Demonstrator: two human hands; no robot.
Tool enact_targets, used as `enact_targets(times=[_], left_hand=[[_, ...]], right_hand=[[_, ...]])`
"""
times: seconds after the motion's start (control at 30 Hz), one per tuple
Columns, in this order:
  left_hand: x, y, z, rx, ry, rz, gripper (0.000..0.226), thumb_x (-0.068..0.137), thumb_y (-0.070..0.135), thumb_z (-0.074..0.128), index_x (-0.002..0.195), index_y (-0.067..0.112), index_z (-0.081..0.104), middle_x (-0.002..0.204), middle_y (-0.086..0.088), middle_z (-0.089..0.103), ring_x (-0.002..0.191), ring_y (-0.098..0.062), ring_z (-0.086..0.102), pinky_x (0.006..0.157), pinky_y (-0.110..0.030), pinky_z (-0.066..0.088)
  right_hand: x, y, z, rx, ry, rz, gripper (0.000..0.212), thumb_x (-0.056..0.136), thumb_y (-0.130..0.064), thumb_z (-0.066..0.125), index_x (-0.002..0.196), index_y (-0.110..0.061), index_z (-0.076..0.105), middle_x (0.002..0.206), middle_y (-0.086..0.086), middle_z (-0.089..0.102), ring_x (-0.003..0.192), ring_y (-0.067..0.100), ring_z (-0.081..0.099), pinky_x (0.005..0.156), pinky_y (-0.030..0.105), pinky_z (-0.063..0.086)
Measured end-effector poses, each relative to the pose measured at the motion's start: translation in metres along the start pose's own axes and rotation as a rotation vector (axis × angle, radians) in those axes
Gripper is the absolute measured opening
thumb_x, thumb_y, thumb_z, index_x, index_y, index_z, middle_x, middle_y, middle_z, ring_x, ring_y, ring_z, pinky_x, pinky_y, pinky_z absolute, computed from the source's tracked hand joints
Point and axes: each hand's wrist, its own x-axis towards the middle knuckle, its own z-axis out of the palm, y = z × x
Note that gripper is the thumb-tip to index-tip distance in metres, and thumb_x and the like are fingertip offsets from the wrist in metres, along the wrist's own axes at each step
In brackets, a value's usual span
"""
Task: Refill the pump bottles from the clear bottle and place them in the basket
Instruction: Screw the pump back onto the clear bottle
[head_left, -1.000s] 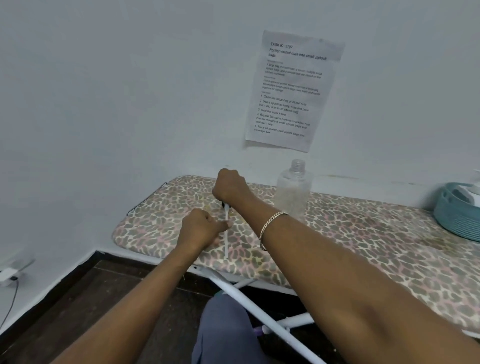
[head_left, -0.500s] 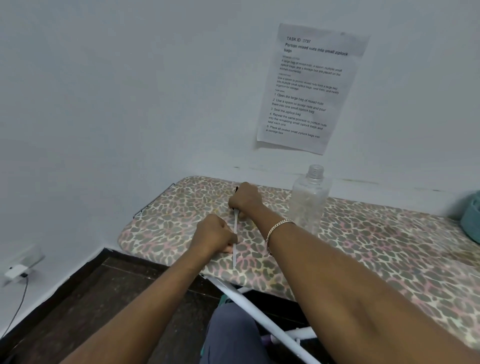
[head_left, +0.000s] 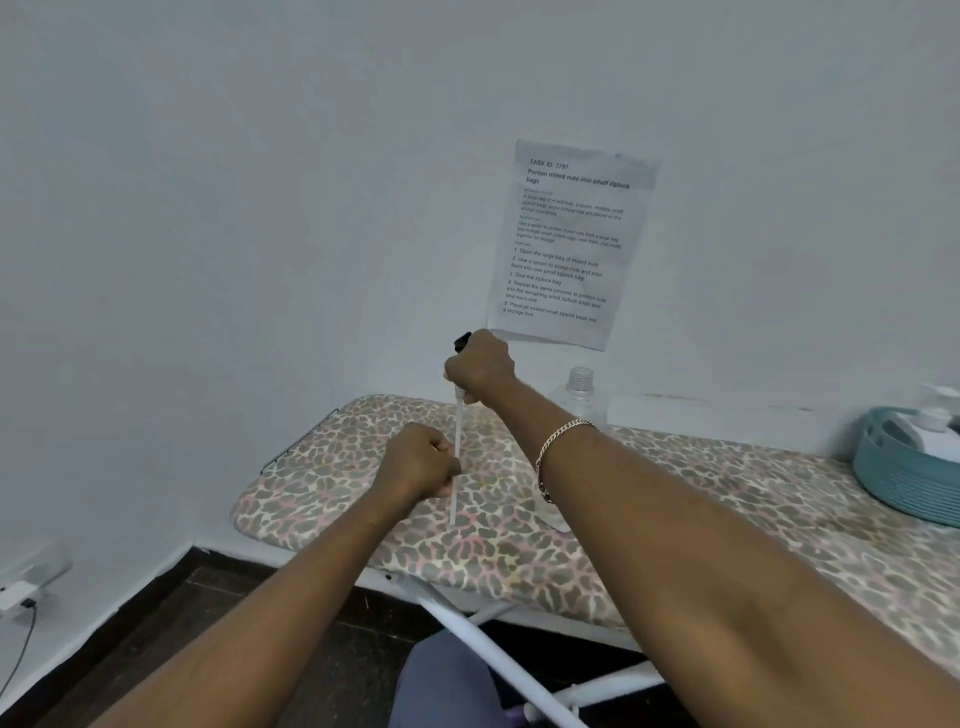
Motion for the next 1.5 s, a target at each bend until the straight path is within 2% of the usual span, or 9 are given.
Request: enact_targets(times=[0.2, 0.4, 0.6, 0.8, 0.93, 1.03, 1.13, 1.33, 1.5], left_hand=[[-0.007, 0.044, -0.012, -0.05, 0.057, 0.111, 0.007, 0.087, -0.004, 0.079, 0.083, -0.007, 0.074, 0.081, -0.021, 0.076, 0.067, -0.031, 0.078, 0.066, -0.038, 0.067], [-0.014, 0.097, -0.021, -0.078, 0.086, 0.23, 0.011, 0.087, 0.003, 0.083, 0.083, -0.001, 0.075, 0.078, -0.014, 0.077, 0.06, -0.02, 0.076, 0.059, -0.026, 0.062], [-0.018, 0.148, -0.023, -0.079, 0.102, 0.356, 0.011, 0.086, 0.003, 0.084, 0.085, -0.001, 0.073, 0.08, -0.013, 0.076, 0.064, -0.021, 0.077, 0.054, -0.019, 0.057], [-0.018, 0.186, -0.015, -0.083, 0.096, 0.415, 0.012, 0.086, 0.003, 0.084, 0.087, 0.0, 0.072, 0.084, -0.01, 0.076, 0.068, -0.023, 0.078, 0.054, -0.019, 0.057], [-0.016, 0.198, -0.004, -0.093, 0.086, 0.435, 0.012, 0.086, 0.0, 0.083, 0.088, -0.003, 0.072, 0.085, -0.012, 0.076, 0.07, -0.027, 0.078, 0.052, -0.019, 0.056], [-0.011, 0.202, 0.005, -0.079, 0.075, 0.444, 0.013, 0.085, 0.0, 0.083, 0.09, -0.003, 0.072, 0.087, -0.011, 0.076, 0.069, -0.024, 0.078, 0.061, -0.028, 0.064], [-0.006, 0.202, 0.012, -0.082, 0.06, 0.445, 0.013, 0.085, -0.002, 0.083, 0.089, -0.004, 0.071, 0.087, -0.011, 0.077, 0.071, -0.024, 0.078, 0.071, -0.036, 0.067], [-0.003, 0.196, 0.021, -0.068, 0.045, 0.446, 0.014, 0.084, -0.004, 0.082, 0.091, -0.008, 0.07, 0.089, -0.012, 0.076, 0.077, -0.024, 0.077, 0.065, -0.03, 0.065], [0.0, 0.181, 0.031, 0.01, 0.053, 0.455, 0.016, 0.08, 0.002, 0.086, 0.079, 0.001, 0.071, 0.08, -0.008, 0.076, 0.074, -0.023, 0.075, 0.072, -0.038, 0.065]], right_hand=[[-0.005, -0.031, -0.053, 0.08, 0.083, -0.116, 0.02, 0.085, -0.006, 0.071, 0.088, -0.013, 0.052, 0.102, 0.018, 0.07, 0.09, 0.039, 0.074, 0.079, 0.045, 0.064], [-0.019, -0.057, -0.113, 0.103, 0.195, -0.213, 0.032, 0.086, -0.008, 0.071, 0.077, -0.017, 0.042, 0.103, 0.019, 0.067, 0.092, 0.038, 0.072, 0.081, 0.054, 0.062], [-0.031, -0.076, -0.167, 0.056, 0.312, -0.323, 0.025, 0.085, -0.013, 0.073, 0.077, -0.011, 0.049, 0.084, 0.013, 0.067, 0.077, 0.031, 0.071, 0.07, 0.043, 0.062], [-0.038, -0.078, -0.202, 0.049, 0.404, -0.37, 0.016, 0.085, -0.016, 0.072, 0.089, -0.005, 0.061, 0.087, 0.009, 0.068, 0.076, 0.028, 0.069, 0.06, 0.032, 0.052], [-0.04, -0.072, -0.213, 0.028, 0.432, -0.388, 0.016, 0.086, -0.018, 0.071, 0.086, -0.006, 0.06, 0.086, 0.007, 0.068, 0.071, 0.025, 0.066, 0.052, 0.026, 0.042], [-0.042, -0.064, -0.215, 0.003, 0.447, -0.409, 0.016, 0.087, -0.018, 0.069, 0.084, -0.006, 0.059, 0.088, 0.006, 0.068, 0.07, 0.022, 0.062, 0.052, 0.025, 0.038], [-0.043, -0.058, -0.216, -0.012, 0.464, -0.416, 0.018, 0.087, -0.017, 0.068, 0.086, -0.001, 0.063, 0.084, 0.006, 0.068, 0.066, 0.022, 0.059, 0.054, 0.027, 0.041], [-0.044, -0.047, -0.211, -0.015, 0.458, -0.403, 0.023, 0.087, -0.016, 0.069, 0.092, 0.006, 0.065, 0.088, 0.015, 0.072, 0.068, 0.026, 0.059, 0.067, 0.036, 0.054], [-0.045, -0.03, -0.202, -0.015, 0.447, -0.378, 0.025, 0.088, -0.02, 0.071, 0.09, 0.005, 0.065, 0.084, 0.011, 0.069, 0.074, 0.029, 0.065, 0.065, 0.034, 0.049]])
